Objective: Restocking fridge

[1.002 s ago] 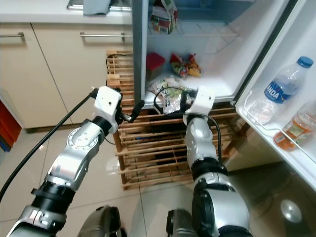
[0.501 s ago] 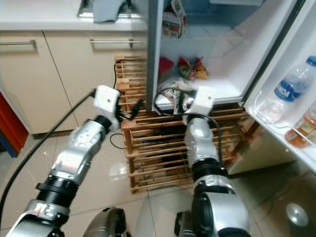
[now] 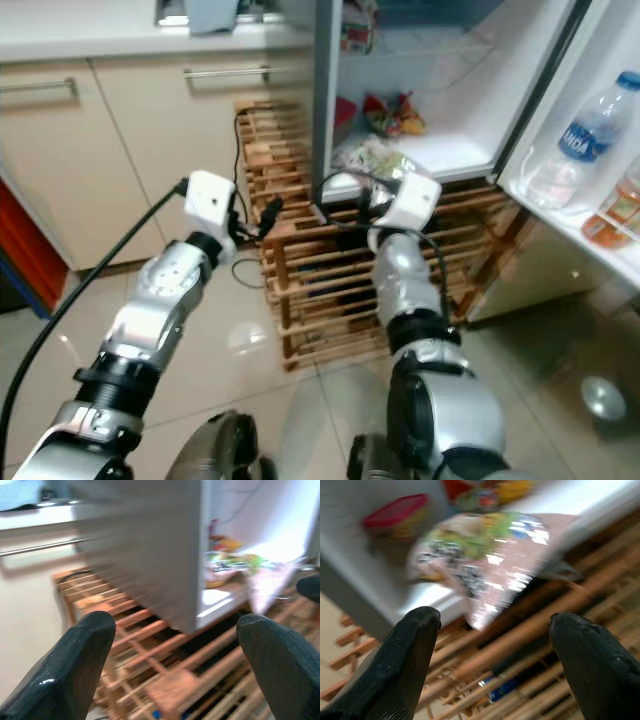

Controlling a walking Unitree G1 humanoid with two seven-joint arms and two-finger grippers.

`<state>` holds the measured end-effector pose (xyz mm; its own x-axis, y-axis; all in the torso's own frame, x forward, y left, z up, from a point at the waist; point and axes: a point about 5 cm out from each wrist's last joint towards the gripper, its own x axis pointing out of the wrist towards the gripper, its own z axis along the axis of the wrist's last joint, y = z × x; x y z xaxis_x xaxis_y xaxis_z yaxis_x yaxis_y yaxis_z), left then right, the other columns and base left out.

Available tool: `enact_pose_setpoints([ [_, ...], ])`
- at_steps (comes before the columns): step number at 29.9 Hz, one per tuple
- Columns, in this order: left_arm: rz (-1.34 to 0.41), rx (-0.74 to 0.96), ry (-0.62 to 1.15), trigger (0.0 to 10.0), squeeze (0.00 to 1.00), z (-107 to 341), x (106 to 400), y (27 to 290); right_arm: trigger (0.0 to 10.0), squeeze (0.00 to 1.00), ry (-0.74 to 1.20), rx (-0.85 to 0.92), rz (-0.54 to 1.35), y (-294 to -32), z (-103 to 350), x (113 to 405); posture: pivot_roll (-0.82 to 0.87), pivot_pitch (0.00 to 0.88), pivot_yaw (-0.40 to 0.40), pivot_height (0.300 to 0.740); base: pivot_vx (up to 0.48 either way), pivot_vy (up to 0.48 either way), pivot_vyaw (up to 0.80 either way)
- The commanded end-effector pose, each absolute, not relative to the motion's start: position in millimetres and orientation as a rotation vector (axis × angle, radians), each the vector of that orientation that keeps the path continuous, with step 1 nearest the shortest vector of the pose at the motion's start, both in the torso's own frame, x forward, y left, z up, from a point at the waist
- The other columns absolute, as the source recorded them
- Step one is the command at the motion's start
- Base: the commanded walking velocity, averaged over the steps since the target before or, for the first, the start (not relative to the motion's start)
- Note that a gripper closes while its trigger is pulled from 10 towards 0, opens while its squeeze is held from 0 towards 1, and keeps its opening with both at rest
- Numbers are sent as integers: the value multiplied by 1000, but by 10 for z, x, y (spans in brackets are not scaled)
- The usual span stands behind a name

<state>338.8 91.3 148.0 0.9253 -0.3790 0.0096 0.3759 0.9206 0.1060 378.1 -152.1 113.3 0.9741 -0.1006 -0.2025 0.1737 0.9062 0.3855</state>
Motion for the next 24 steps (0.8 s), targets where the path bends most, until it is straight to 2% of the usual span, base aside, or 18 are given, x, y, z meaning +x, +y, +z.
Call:
enact_pose_setpoints([
  [1,-379,121,-39,10000,0,1505,3412,946,10000,0,190,459,-156,-1536,1179,3820,-104,0,15,675,0,0,0],
  [5,-377,125,-41,10000,0,1503,3409,957,10000,0,171,430,-155,-1551,1233,3843,-96,0,9,675,0,0,0],
  [7,-371,129,-44,10000,0,1506,3407,979,10000,0,133,331,-142,-1551,1287,3847,-94,0,8,675,0,0,0],
  [10,-356,109,-73,10000,0,1519,3327,1054,10000,0,-16,67,-131,-1565,1355,3730,-87,0,-2,675,0,0,0],
  [12,-355,88,-85,10000,0,1529,3288,1072,10000,0,-32,39,-125,-1563,1334,3678,-88,0,-4,675,0,0,0],
  [13,-360,36,-107,10000,0,1542,3198,1090,10000,0,-58,-14,-115,-1564,1274,3551,-88,0,-6,675,0,0,0],
  [15,-356,18,-108,10000,0,1535,3163,1089,10000,0,-61,-33,-119,-1584,1232,3479,-86,0,-7,675,0,0,0],
  [21,-360,-32,-131,10000,0,1554,3042,1068,10000,0,-85,-169,-108,-1767,1023,2906,-68,0,-16,675,0,0,0],
  [24,-367,-29,-131,10000,0,1578,3029,1089,10000,0,-92,-176,-87,-1774,1036,2763,-69,0,-11,675,480,0,0],
])
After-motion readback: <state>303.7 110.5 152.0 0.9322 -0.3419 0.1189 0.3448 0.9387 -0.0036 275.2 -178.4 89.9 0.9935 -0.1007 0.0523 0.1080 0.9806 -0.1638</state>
